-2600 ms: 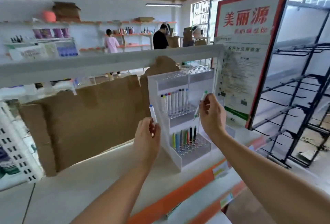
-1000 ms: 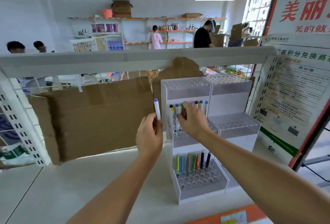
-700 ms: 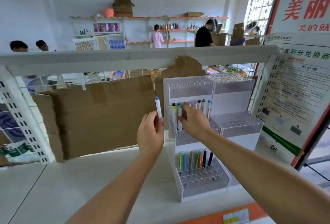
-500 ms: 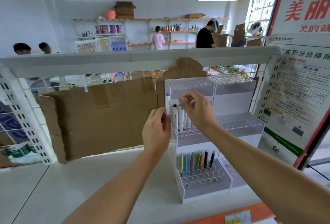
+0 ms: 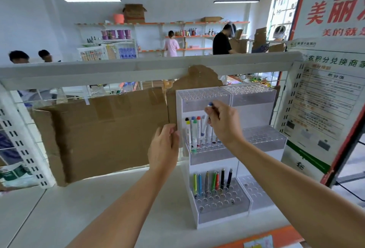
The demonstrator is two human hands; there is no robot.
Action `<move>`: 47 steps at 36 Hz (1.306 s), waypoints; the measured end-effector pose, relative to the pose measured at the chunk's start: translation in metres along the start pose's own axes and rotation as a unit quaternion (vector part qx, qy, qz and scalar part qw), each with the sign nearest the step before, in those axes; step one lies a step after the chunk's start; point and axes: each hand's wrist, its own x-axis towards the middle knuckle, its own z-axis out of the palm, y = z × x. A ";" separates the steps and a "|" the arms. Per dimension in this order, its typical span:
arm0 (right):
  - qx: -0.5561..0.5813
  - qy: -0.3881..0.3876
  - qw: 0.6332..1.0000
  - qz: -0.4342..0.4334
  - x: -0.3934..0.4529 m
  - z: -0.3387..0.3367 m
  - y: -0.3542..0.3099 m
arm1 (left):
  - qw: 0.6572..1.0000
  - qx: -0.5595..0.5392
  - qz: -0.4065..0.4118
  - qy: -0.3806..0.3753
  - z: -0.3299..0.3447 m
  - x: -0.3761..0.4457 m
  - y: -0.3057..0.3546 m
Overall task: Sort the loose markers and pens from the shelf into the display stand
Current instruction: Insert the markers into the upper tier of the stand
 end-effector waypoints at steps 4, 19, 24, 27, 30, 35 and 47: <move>-0.001 -0.015 1.000 0.006 0.000 0.005 0.002 | 1.000 0.010 -0.014 -0.019 0.002 -0.002 -0.002; -0.029 -0.057 0.998 0.023 0.004 0.013 0.015 | 0.999 0.004 -0.025 -0.028 0.009 -0.004 -0.003; -0.051 -0.091 0.995 0.006 0.006 0.015 0.010 | 0.999 -0.003 -0.039 -0.028 0.012 -0.003 -0.008; -0.063 -0.101 0.993 0.002 0.005 0.013 0.006 | 0.999 -0.002 -0.043 -0.028 0.015 -0.004 -0.007; -0.049 -0.088 0.994 0.044 0.008 0.011 0.013 | 0.999 -0.004 -0.043 -0.024 0.017 -0.005 -0.004; -0.093 -0.137 0.985 0.042 -0.004 0.021 0.017 | 0.999 -0.010 -0.039 -0.019 0.022 -0.008 -0.007; -0.215 -0.137 0.967 -0.003 -0.008 0.008 0.018 | 0.998 0.034 -0.041 -0.023 0.007 -0.013 -0.018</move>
